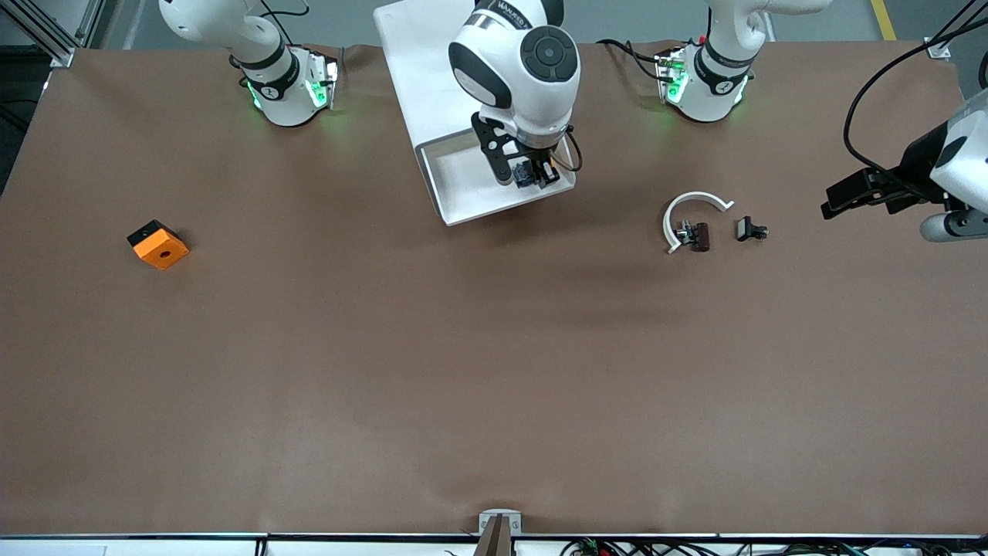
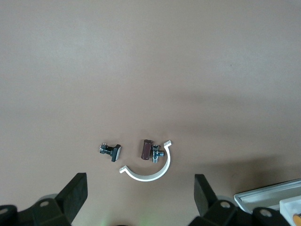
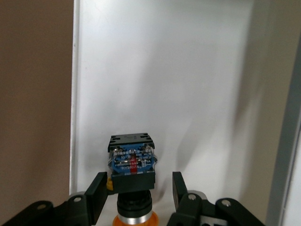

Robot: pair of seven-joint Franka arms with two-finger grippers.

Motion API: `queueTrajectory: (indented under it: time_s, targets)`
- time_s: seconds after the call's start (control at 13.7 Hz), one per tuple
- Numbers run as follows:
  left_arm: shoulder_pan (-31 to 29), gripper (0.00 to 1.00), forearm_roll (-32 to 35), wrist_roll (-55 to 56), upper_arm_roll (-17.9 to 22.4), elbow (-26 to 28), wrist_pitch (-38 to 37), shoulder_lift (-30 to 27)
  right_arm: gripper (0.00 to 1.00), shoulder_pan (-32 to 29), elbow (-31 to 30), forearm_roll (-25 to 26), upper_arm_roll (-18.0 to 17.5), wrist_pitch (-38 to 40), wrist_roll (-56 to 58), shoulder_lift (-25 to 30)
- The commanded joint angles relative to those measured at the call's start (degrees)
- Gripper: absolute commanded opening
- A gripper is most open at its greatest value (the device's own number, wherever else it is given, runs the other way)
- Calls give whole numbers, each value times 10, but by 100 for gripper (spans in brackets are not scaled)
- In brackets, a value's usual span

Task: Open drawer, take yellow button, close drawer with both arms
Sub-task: 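Lift the button out of the drawer with the right gripper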

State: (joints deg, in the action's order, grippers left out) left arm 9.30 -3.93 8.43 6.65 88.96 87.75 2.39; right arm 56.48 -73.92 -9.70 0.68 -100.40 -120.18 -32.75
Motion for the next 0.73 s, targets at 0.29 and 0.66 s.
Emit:
queueTrajectory:
  time_s: [0.29, 0.66]
  targets:
    - [4, 100, 35, 1, -6, -23, -6, 14, 58, -1, 13, -4, 7, 8, 9, -8]
    - [5, 100, 40, 7, -35, -13, -15, 14, 0, -1, 13, -4, 7, 6, 23, -8]
